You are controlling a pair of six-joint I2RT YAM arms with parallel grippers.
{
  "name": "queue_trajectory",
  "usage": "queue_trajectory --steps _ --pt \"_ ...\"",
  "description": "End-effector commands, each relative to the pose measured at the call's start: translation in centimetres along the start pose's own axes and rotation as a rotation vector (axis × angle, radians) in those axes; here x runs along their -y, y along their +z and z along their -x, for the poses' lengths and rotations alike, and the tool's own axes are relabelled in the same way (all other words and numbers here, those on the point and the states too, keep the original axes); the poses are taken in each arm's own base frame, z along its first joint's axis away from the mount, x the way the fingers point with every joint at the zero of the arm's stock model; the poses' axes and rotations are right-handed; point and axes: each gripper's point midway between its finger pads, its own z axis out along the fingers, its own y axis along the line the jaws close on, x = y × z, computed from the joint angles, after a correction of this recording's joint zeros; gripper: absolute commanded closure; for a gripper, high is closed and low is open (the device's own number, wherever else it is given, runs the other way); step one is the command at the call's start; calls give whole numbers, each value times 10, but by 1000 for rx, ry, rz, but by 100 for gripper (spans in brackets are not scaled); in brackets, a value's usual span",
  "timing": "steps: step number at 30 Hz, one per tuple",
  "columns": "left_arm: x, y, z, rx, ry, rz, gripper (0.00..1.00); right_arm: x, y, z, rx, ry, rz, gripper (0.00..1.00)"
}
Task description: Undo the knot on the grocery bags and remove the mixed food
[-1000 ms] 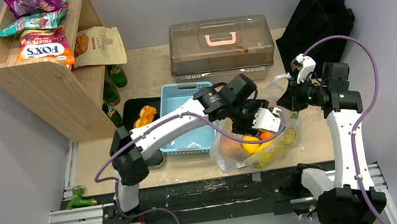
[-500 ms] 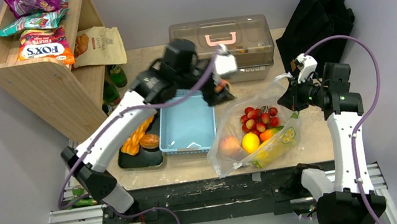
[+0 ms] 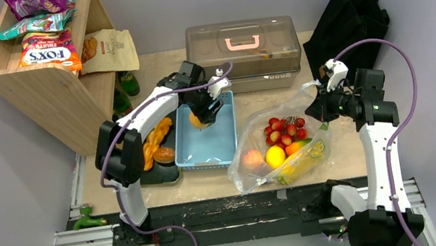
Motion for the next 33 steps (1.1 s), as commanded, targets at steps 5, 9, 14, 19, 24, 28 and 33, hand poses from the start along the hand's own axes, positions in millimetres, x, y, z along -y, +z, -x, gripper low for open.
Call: queue_trajectory --steps 5,9,14,19,24,28,33 --pt "-27 3 4 -32 42 47 43 0 -1 7 16 -39 3 100" --pt "-18 -20 23 28 47 38 33 0 0 4 11 -45 9 100" --pt "-11 -52 45 96 62 66 0 -1 1 2 6 -49 18 100" --pt "8 -86 66 157 100 43 0 -1 1 3 4 -67 23 100" --pt "99 -155 131 432 310 -52 0 -5 -2 0 3 -78 33 100" --pt "187 -153 144 443 523 -213 0 -8 -3 1 9 -78 43 100" --pt "238 -102 129 326 685 -329 26 -13 -6 0 7 -90 64 100"
